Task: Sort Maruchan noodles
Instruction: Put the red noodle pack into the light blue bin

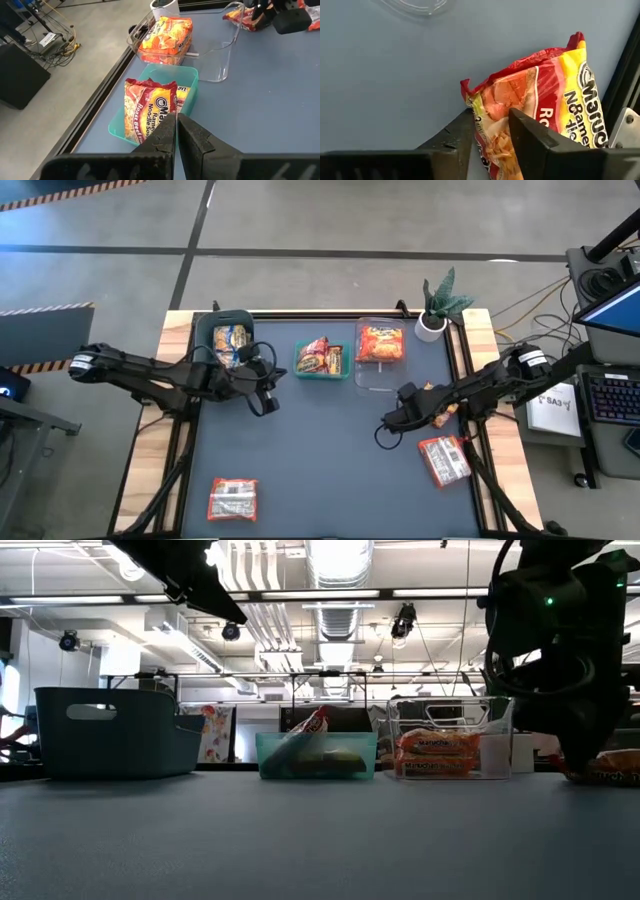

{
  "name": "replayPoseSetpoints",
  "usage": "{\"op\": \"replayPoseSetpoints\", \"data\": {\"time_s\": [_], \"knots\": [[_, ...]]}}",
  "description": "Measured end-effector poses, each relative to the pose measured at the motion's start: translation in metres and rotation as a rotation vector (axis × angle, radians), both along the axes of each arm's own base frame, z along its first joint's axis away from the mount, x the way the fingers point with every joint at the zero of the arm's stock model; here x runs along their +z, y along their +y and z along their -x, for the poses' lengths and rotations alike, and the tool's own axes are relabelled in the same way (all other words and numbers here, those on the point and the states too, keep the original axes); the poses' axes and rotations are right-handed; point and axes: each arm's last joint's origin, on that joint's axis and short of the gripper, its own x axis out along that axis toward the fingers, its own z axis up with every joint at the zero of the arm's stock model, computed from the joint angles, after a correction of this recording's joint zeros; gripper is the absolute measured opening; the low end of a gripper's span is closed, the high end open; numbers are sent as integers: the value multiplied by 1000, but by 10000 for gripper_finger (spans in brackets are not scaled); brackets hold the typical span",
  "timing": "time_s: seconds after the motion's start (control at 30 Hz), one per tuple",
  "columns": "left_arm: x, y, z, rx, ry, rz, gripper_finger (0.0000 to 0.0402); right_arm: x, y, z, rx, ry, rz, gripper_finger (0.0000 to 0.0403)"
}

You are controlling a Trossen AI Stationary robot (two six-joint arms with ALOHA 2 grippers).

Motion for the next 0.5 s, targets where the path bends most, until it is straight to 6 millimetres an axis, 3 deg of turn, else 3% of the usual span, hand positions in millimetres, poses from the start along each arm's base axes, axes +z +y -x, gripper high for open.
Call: {"op": "replayPoseSetpoints", "data": {"time_s": [0.23,0.5], "knots": [[0,0,0,1,-2,2,0,0,0,0,5,2,-5,20],[1,0,0,2,-11,4,0,8,2,0,16,-19,-75,9]]}}
